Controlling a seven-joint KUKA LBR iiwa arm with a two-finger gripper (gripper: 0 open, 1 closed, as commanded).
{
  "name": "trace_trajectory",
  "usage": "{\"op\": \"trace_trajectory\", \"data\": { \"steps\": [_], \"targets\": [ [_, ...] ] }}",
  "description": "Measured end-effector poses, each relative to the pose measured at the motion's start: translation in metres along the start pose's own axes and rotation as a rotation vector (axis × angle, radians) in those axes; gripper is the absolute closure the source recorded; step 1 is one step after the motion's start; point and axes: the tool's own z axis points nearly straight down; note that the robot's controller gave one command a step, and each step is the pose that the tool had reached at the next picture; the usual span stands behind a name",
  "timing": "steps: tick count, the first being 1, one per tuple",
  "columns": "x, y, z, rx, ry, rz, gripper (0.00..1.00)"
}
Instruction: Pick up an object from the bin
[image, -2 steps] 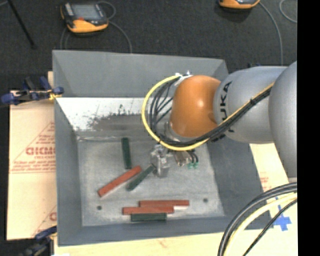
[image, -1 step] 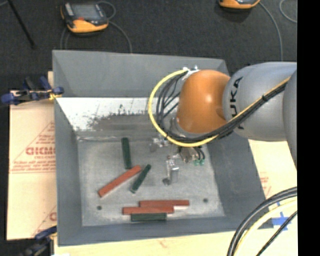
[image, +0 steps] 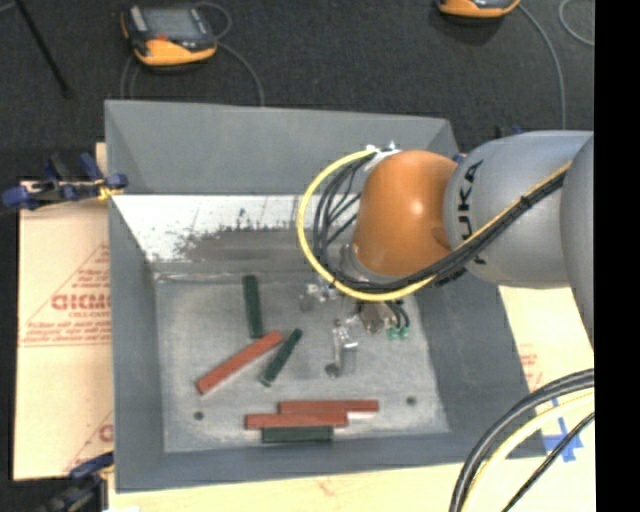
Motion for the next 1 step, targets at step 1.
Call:
{"op": "trace_trajectory", "data": {
  "steps": [1],
  "targets": [
    [-0.0390, 0.0096, 0.0278, 0.004, -0.010, -0.075, 0.00]
  ]
}}
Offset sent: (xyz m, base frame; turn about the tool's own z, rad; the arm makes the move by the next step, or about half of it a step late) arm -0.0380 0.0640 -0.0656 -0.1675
